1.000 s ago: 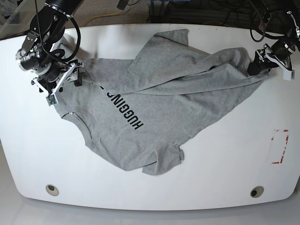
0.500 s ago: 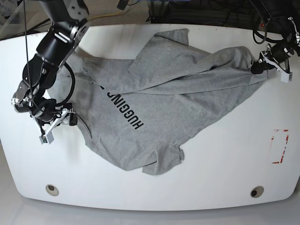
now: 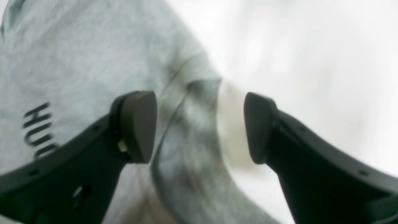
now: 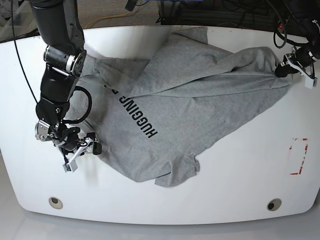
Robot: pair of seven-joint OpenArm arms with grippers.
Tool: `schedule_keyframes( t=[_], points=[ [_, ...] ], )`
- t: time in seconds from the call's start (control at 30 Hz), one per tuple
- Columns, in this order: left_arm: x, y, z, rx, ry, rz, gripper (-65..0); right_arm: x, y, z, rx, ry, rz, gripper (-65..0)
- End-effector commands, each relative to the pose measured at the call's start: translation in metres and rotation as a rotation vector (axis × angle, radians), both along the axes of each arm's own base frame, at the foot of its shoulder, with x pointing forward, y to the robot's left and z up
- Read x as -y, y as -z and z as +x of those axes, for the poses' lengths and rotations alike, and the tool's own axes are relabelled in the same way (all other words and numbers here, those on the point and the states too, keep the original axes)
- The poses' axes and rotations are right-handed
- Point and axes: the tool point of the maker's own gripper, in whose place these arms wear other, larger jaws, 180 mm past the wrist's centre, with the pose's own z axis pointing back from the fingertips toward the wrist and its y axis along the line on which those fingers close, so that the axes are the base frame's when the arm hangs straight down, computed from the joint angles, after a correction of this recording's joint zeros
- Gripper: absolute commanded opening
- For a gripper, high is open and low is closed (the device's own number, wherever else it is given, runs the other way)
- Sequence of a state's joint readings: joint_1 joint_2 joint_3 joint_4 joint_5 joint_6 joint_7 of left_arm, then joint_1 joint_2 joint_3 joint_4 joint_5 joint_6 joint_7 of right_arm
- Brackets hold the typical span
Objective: Fold the T-shirt properly
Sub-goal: 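Grasp the shirt hem with the right gripper and pull it outward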
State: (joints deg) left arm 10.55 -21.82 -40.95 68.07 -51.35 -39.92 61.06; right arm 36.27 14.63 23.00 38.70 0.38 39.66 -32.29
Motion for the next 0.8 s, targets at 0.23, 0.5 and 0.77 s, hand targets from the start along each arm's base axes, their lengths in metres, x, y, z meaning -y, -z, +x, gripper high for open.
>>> schedule_keyframes(
  t=[0.23, 0.5, 0.77],
  points=[
    [-0.016, 0.002, -0.010, -0.054, 0.019, 0.084, -65.0, -0.011, 0.006, 0.015, 0.081, 0.025, 0.081, -22.2],
    [-0.018, 0.004, -0.010, -0.068, 0.027, 0.106, -65.0, -0.057, 0.025, 0.010, 0.077, 0.007, 0.178, -22.7],
    [-0.044, -0.013, -0.006, -0.068, 0.040, 0.177, -65.0, -0.061, 0.014, 0.018, 0.111, -0.002, 0.172, -59.8]
  ],
)
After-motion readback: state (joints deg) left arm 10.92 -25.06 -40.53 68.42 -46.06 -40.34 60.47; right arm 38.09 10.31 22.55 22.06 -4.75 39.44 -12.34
